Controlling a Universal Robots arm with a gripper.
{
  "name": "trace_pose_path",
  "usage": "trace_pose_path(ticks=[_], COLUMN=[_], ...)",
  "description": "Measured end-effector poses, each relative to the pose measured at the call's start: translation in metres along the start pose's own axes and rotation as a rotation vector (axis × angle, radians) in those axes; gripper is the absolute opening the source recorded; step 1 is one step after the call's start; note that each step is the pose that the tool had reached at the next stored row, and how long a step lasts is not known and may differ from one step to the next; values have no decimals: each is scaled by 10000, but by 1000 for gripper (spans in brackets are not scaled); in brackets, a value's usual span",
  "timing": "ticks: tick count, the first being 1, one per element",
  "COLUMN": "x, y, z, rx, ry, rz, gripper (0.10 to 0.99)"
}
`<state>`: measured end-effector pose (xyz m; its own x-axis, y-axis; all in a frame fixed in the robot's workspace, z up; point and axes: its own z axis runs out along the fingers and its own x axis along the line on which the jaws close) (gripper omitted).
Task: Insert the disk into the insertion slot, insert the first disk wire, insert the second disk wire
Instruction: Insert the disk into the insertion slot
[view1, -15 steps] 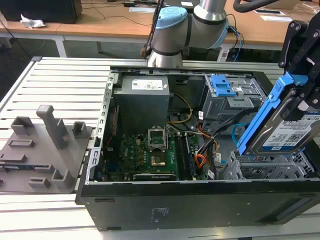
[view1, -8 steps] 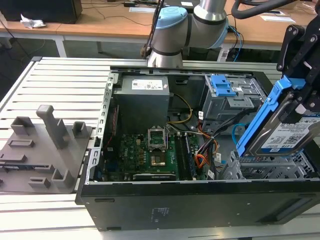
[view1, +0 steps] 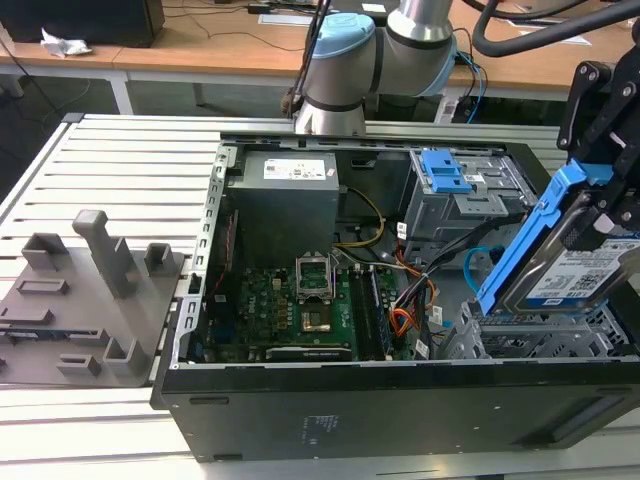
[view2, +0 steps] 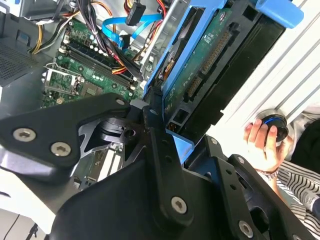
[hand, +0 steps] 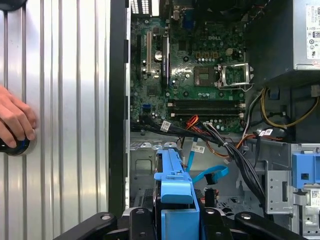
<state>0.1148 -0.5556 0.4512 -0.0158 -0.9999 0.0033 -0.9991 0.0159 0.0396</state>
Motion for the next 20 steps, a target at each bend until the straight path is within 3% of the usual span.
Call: trace_pose_path(ticks=[10, 13, 14, 20], x=[-17, -19, -17, -18], y=[-24, -29, -30, -31], z=[140, 224, 253, 313], rx=[-2, 0, -2, -2], ry=[1, 19, -21, 2], rz=[0, -1, -3, -1], gripper=[365, 365, 365, 365])
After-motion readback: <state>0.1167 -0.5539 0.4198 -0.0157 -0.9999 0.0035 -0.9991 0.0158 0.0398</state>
